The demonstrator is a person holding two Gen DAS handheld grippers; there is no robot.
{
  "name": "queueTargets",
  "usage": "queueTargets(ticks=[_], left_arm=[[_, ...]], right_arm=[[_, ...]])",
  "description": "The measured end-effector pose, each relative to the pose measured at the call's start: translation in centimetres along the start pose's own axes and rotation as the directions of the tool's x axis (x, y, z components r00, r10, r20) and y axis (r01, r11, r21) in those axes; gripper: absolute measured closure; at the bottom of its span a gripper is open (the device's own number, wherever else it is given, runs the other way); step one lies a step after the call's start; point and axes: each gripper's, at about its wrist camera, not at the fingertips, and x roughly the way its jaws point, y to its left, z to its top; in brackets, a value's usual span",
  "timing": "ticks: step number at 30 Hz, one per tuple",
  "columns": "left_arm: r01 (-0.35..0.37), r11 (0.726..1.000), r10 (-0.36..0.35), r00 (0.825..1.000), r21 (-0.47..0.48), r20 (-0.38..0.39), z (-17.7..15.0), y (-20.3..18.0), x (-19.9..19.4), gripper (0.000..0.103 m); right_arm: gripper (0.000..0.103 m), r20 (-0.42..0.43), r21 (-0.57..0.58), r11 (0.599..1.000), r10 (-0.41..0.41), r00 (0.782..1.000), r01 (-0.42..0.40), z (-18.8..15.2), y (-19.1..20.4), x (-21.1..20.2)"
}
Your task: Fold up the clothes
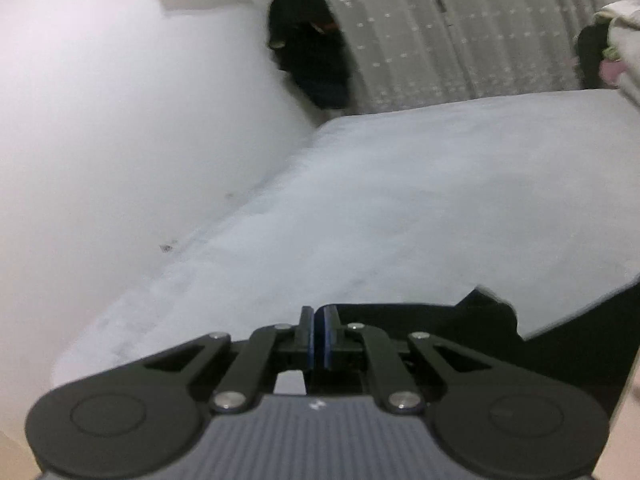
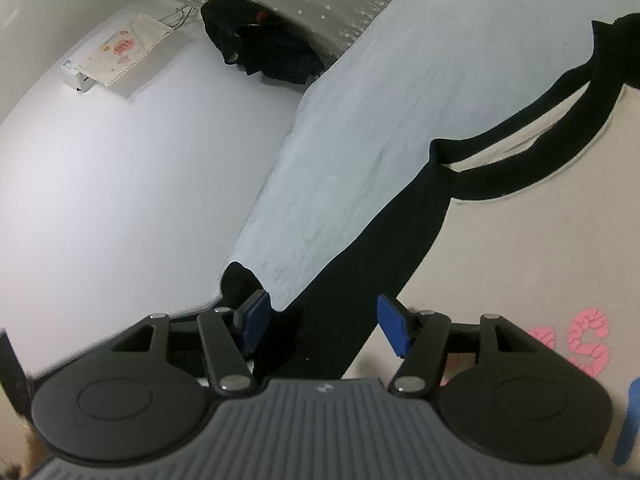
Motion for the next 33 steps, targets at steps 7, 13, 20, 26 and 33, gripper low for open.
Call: queueTargets(ticks=[7, 13, 20, 26, 33], left_arm=[[-0.116, 0.992, 0.121, 0.985, 0.041, -0.126, 3.7, 2.7, 4.1, 0.099], [-0.211, 0.971, 0.235, 0.932, 0.112, -0.276, 5.0, 4.6, 7.6, 0.099], [-0.261, 0.955, 0.296, 0.851, 0.139, -0.433, 3.6, 6.1, 11.0, 0.089], [-0.28, 0.945, 0.324, 0.875, 0.17, -0.36, 4.1, 5.2, 9.9, 0.067], [-0.134, 0.979, 0.171, 0.95, 0.156, -0.262, 4.9, 0.8, 6.3, 0.064]], right_arm=[[0.04, -0.001, 0.001, 1.0, -0.002, 1.0, 0.002, 0.0, 0.2, 0.1], [0.04, -0.002, 0.0, 1.0, -0.007, 1.0, 0.007, 0.1, 0.1, 0.1], [0.04, -0.006, -0.009, 1.0, -0.015, 1.0, 0.015, 0.0, 0.2, 0.3], [0.04, -0.006, -0.015, 1.0, -0.022, 1.0, 0.022, -0.1, 0.2, 0.3], [0.04, -0.006, -0.027, 0.999, -0.034, 0.999, 0.034, -0.3, 0.3, 0.5]])
